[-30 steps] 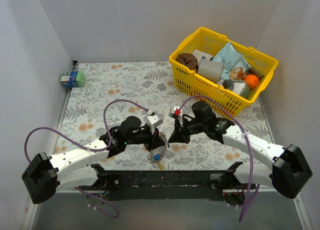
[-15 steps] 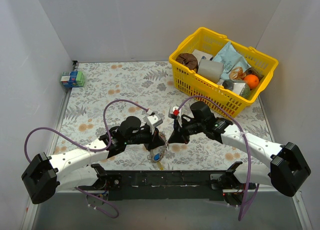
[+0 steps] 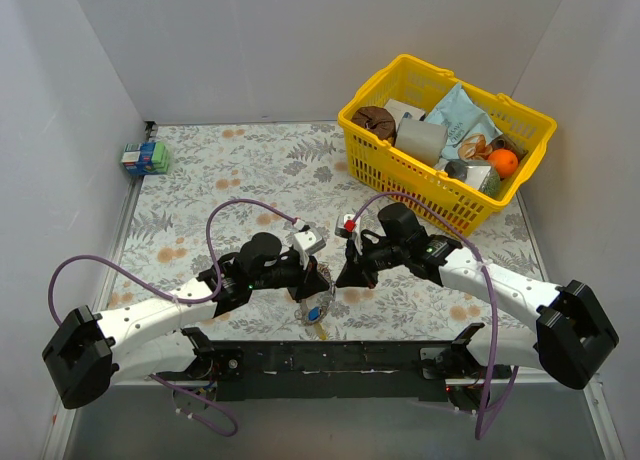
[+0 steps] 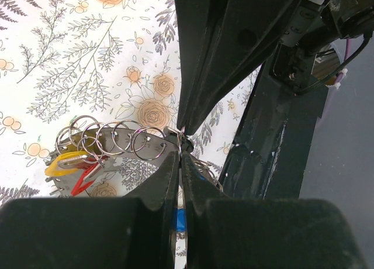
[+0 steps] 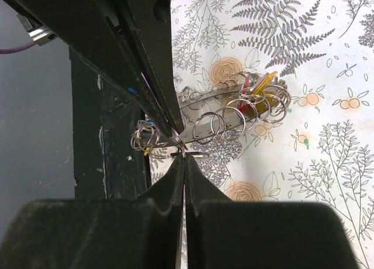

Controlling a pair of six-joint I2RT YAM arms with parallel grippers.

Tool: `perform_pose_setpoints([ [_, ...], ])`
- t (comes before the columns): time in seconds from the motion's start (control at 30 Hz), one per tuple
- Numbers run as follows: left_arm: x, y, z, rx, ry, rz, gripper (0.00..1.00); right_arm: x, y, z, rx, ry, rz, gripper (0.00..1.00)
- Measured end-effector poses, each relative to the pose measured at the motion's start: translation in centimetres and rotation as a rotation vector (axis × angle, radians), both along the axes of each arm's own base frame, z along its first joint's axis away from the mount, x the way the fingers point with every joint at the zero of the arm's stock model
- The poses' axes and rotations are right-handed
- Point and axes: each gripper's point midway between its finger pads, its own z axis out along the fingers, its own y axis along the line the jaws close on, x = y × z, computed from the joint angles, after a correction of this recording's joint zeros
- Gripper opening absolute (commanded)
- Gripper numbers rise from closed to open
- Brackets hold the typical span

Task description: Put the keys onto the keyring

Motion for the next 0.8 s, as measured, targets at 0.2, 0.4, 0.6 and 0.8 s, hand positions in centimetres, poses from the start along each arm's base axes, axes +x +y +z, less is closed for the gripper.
perform_pose_setpoints([
  [0.2,-0.05,-0.01,0.04,0.001,-0.006,-0.001,0.0,0.01,0.02,-0.01,0.0,0.002,-0.001,0.01],
  [0.4,-0.05,0.0,0.06,0.001,-0.008,0.0,0.0,0.02,0.04,-0.02,0.001,0.002,-0.001,0.01],
  [0.6,0.01,0.05,0.2,0.0,-0.018,0.001,0.0,0.03,0.05,-0.07,0.0,0.003,-0.001,0.01],
  [0.8,-0.19,0.27,0.37,-0.006,-0.035,0.001,0.0,-0.03,0.12,-0.46,-0.007,0.017,0.004,0.01],
])
